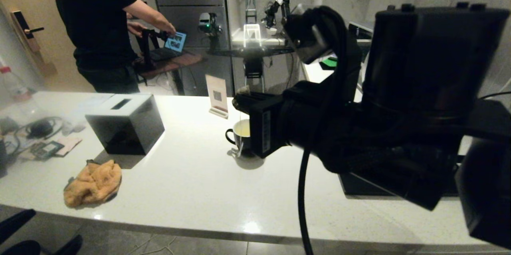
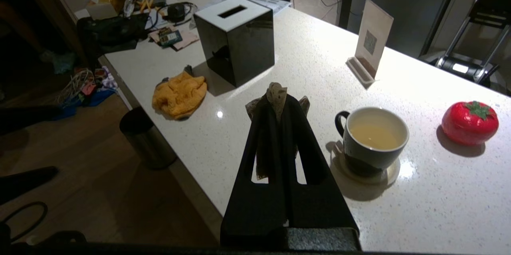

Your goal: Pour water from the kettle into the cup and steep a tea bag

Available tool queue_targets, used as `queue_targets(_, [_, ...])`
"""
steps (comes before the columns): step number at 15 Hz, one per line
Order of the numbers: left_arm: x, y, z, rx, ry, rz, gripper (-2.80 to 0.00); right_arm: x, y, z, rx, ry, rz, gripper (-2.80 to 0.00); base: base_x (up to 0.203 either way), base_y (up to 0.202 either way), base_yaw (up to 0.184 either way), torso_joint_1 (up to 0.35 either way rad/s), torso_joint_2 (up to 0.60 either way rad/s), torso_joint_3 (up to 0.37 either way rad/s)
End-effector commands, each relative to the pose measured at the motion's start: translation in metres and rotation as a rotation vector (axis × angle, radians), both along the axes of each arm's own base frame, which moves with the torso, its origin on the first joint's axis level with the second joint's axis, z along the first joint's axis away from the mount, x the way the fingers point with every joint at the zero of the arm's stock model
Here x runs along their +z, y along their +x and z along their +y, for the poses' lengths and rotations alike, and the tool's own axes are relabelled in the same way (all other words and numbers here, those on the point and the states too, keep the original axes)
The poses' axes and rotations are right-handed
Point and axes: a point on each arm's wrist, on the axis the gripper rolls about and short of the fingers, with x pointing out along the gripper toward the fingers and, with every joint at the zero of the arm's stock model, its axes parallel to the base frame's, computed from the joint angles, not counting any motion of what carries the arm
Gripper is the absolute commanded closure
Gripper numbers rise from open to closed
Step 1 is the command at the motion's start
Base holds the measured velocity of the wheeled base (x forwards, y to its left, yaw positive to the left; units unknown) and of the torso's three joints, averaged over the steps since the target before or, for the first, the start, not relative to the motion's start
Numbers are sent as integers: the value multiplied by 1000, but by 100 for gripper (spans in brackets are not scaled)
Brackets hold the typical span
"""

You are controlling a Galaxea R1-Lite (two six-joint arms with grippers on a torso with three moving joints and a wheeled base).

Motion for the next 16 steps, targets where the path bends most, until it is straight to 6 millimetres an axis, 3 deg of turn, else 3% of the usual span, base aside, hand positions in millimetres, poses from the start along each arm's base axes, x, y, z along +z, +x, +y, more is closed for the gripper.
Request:
queue_targets(1, [2,35,-5,-47,-1,130,-280,2,1,2,-1,8,-5,0,0,0,0,0,0,0])
queue_targets(5, [8,89,-23,-171,-19,159,-280,1,4,6,1,-22,-37,0,0,0,0,0,0,0])
queue_targets(10, [10,147,-64,-335,-20,128,-280,1,6,13,58,-22,-95,0,0,0,0,0,0,0])
queue_targets(16, [7,176,-97,-464,-38,57,-280,2,8,17,59,-21,-108,0,0,0,0,0,0,0])
